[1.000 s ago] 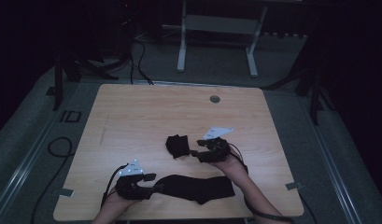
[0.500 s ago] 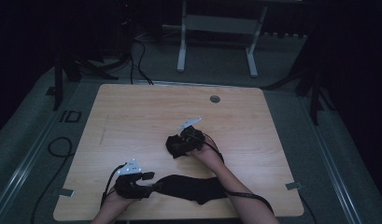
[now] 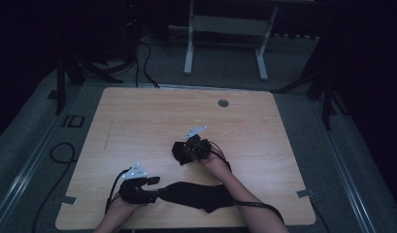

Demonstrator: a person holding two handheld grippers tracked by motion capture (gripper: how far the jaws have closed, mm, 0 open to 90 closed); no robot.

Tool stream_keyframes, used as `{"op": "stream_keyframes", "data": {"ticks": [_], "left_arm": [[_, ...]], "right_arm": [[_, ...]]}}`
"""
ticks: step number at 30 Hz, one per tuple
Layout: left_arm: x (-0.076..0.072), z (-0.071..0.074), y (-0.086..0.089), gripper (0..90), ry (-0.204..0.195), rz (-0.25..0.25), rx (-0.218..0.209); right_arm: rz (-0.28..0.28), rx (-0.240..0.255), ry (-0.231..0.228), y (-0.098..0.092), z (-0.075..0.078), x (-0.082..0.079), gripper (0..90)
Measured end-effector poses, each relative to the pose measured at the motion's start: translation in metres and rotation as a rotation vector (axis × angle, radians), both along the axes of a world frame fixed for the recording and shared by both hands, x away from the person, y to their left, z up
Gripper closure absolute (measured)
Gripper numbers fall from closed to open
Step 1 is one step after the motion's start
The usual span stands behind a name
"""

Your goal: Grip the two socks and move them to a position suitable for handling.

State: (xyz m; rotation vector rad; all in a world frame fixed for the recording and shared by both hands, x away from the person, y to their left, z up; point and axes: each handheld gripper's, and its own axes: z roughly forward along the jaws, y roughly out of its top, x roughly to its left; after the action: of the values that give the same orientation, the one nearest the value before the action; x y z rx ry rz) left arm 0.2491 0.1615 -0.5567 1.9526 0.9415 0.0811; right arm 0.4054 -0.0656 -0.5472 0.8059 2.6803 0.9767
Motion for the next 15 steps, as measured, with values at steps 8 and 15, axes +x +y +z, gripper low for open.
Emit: {"op": "stream_keyframes", "data": {"ticks": [8, 15], "left_arm": [[0.001, -0.001, 0.003, 40.4, 0.006, 0.013, -0.011], [0.001, -0.001, 0.003, 40.3, 0.007, 0.011, -0.014]], "right_arm": [[-0.005, 0.03, 0.019, -0.004, 0.009, 0.004, 83.7], [-0.041, 0.054, 0.043, -0.003, 0.003, 0.012, 37.7]]}}
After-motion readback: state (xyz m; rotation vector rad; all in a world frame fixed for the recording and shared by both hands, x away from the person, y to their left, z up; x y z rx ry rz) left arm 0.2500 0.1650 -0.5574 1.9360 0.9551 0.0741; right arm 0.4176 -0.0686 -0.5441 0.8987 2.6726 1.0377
